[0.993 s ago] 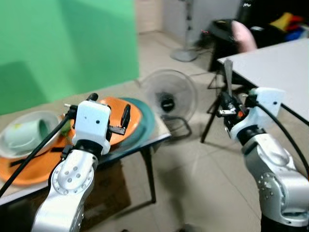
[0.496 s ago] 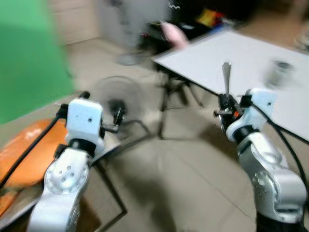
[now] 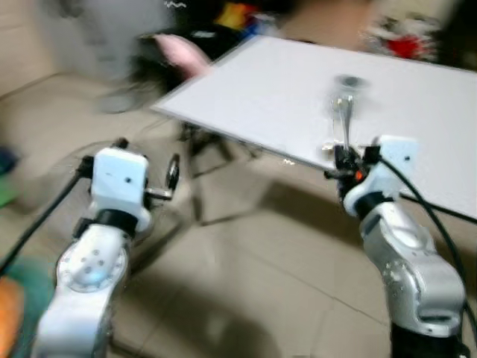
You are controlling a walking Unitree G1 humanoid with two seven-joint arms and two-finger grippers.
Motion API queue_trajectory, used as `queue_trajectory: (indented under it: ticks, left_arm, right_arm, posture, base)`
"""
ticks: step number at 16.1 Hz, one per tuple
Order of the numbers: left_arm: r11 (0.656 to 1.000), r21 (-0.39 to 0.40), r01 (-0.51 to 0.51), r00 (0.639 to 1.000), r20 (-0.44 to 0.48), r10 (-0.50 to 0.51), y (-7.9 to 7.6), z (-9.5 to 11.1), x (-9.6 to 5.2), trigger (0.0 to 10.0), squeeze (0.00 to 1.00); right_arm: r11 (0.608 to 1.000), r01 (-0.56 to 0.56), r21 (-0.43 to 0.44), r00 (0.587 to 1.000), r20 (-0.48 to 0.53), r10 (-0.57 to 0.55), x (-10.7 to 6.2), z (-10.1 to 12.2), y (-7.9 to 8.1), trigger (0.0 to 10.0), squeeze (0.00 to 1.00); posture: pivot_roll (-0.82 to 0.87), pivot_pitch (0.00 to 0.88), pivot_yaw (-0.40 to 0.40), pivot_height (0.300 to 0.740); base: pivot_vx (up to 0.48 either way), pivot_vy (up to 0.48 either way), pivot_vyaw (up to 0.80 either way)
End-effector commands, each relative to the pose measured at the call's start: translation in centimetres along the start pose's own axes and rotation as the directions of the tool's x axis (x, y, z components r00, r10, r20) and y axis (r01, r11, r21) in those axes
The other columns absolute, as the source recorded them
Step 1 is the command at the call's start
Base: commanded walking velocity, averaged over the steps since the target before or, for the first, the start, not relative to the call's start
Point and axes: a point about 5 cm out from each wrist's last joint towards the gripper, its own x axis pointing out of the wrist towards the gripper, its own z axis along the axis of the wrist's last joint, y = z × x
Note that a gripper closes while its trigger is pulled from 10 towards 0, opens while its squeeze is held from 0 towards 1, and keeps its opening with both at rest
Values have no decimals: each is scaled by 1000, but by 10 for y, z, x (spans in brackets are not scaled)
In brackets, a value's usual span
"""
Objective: Setting the table
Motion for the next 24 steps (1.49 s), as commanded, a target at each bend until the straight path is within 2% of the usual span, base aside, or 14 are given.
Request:
queue_trajectory:
  ticks: [1,4,6,11,15,21,24]
  left_arm:
    - [999,14,-36,999,-6,36,9,-1,-2,10000,0]
    - [998,-26,-61,998,-24,60,11,-7,-5,10000,0]
    - [996,-24,-84,995,-53,83,14,-16,-9,10000,0]
    - [994,-18,-109,991,-83,107,21,-25,-11,10000,0]
    - [995,-24,-97,992,-85,95,20,-27,-10,10000,0]
    - [996,-43,-84,994,-79,81,18,-30,-4,10000,0]
    - [995,-57,-87,994,-78,83,17,-32,-4,10000,0]
  right_arm:
    - [999,-32,12,999,23,32,1,3,10,10000,0]
    - [999,-45,8,999,30,45,3,5,11,10000,0]
    - [997,-77,8,997,18,77,5,3,14,10000,0]
    - [989,-150,-3,988,-44,150,5,-7,23,10000,0]
    - [990,-141,0,988,-57,141,4,-9,23,10000,0]
    - [993,-116,-4,990,-84,115,5,-13,18,10000,0]
    - [990,-137,-32,988,-73,135,7,-11,19,10000,0]
  posture:
    - [-76,0,49,740]
    - [-77,0,46,740]
    - [-75,0,41,740]
    - [-78,0,37,740]
    - [-80,0,40,740]
    - [-101,0,51,740]
    - [-102,0,46,740]
  base:
    - [334,0,-800]
    - [334,0,-800]
    - [334,0,-525]
    - [335,0,0]
    - [336,0,0]
    - [336,0,-738]
    - [336,0,0]
